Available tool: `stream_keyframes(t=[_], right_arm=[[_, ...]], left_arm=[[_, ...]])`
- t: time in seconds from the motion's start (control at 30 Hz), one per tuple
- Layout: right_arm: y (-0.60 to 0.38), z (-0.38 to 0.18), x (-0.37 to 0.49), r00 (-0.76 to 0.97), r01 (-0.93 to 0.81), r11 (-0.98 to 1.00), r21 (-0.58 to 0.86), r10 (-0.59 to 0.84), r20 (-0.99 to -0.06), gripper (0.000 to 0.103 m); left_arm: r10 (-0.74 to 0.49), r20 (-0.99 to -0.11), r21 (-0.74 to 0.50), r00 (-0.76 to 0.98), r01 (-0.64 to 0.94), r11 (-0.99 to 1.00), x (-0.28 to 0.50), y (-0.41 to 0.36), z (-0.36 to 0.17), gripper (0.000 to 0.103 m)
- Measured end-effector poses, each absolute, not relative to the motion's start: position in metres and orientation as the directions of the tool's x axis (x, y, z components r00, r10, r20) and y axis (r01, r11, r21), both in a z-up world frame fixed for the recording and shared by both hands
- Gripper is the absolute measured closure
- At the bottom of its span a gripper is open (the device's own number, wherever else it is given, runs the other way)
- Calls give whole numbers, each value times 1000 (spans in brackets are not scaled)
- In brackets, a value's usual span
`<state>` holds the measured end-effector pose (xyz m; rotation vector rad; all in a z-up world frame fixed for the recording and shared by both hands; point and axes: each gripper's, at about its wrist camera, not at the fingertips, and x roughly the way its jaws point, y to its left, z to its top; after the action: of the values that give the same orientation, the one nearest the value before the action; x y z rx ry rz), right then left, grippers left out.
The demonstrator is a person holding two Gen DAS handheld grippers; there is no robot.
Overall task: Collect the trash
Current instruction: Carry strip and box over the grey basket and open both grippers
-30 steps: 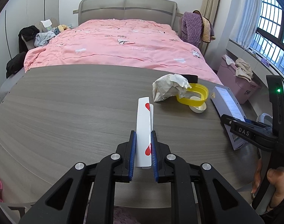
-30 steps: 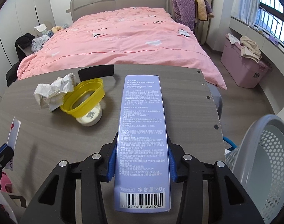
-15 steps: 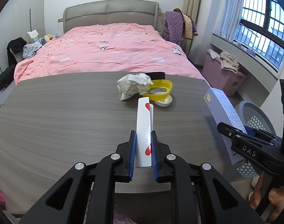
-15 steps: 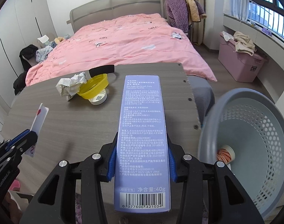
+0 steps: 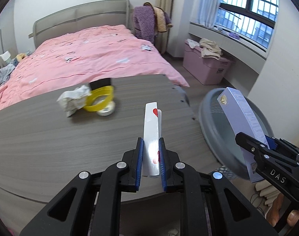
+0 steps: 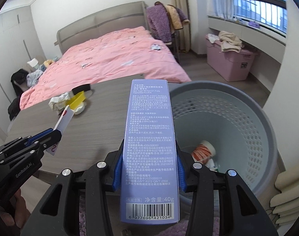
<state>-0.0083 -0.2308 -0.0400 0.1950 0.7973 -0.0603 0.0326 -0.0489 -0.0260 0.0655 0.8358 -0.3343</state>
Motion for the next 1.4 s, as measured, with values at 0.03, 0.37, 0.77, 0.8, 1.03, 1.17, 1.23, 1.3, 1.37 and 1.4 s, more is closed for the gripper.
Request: stream_keyframes(t=[0.03,0.37,0.77,0.8,1.03,1.17,1.23,1.3,1.37,1.4], right_arm=[[-239,-40,-11,700,146,977,155,9,-714,60],[-316,-44,-29,691,286,945,158,-89,-717,60],[-355,-58,-28,678,297,934,200,-59,-732,60],[-357,-59,-28,676,297,933,202,-56,-734,60],[-365,-71,-23,663,299,927,228,-30,-748,60],[-370,-75,-22,659,304,923,238,-23,-752,60],[-371,-75,-22,660,306,921,241,-23,-751,59],[-373,-72,-24,668,309,920,241,-30,-743,52],[-374,-69,-27,680,314,920,236,-44,-732,35],[-374,-68,-28,687,318,918,236,-52,-725,29]], left_arm=[[-278,-738,-72,615,338,938,33,-60,-26,88],[-352,-752,-68,557,466,882,40,-138,-27,88],[-372,-773,-44,514,541,840,47,-203,-33,88],[-373,-774,-44,512,544,838,47,-205,-34,88],[-370,-796,-43,479,565,824,55,-226,-45,88],[-366,-800,-35,475,572,819,56,-233,-49,88],[-364,-796,-31,483,569,822,56,-234,-49,86],[-364,-793,-28,488,567,823,56,-234,-49,74],[-358,-787,-22,502,557,830,55,-231,-46,59],[-357,-785,-22,507,553,833,55,-230,-46,54]])
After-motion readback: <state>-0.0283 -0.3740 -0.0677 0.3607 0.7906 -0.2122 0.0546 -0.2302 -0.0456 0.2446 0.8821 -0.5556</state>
